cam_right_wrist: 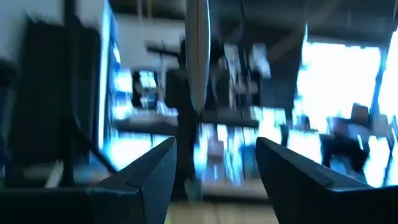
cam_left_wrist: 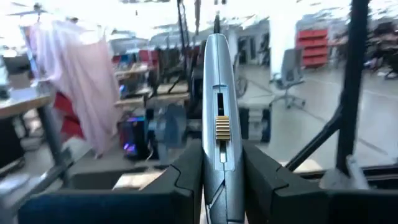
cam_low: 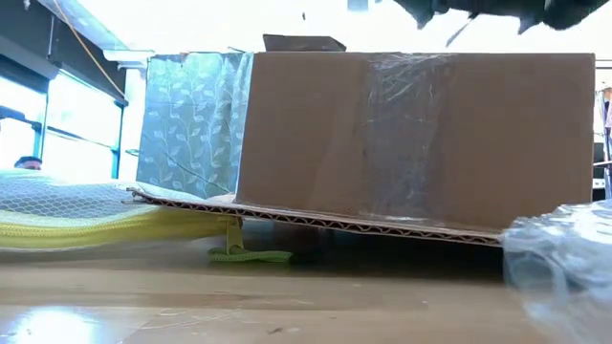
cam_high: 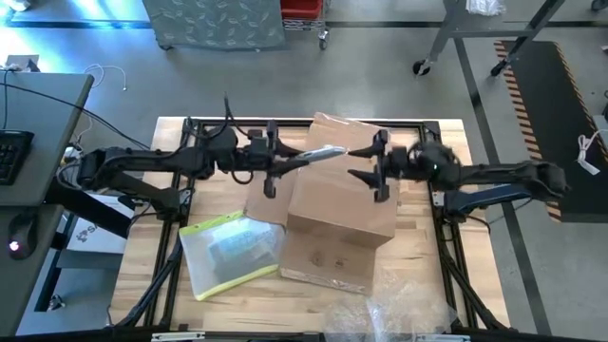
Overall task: Unpack boxes
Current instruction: Break down the cardboard box using the silver cutter until it is fully flat
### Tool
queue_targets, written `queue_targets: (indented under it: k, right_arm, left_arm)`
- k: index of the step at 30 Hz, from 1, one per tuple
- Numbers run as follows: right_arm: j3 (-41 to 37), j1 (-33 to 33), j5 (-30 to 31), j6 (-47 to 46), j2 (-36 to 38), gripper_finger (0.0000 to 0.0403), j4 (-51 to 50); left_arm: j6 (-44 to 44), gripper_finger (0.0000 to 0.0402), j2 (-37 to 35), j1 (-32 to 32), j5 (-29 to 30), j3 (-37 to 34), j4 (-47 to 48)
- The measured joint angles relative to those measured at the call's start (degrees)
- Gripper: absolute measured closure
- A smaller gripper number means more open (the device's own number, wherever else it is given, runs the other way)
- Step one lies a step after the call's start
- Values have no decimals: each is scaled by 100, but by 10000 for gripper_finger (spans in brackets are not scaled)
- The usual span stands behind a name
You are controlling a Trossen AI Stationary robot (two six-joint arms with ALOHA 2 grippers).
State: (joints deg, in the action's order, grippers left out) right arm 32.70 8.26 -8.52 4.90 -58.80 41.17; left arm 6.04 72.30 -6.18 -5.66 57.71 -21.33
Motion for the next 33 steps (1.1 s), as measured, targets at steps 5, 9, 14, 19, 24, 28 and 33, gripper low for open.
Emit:
queue_targets:
  k: [5,9,14,19,24,28,33]
  right_arm:
    - [-360,-359,178,0,-1082,197,2826]
    - [158,-634,61,270,-1889,197,3370]
    - [787,-796,149,652,-2312,197,3366]
    - [1026,-792,50,444,-2339,204,3322]
    - [1146,-788,-41,284,-2339,234,3208]
    - [1379,-788,-38,268,-2339,278,2760]
    - [1871,-778,451,170,-2305,347,1428]
  left_arm:
    - [9,349,216,227,142,0,-548]
    - [13,349,463,335,189,0,-918]
    - [-104,349,655,337,194,1,-1102]
    - [-135,349,743,384,204,-2,-1117]
    - [-136,349,730,434,193,-2,-1144]
    - [-138,349,730,484,208,-2,-1117]
    - [-115,333,699,479,338,2,-708]
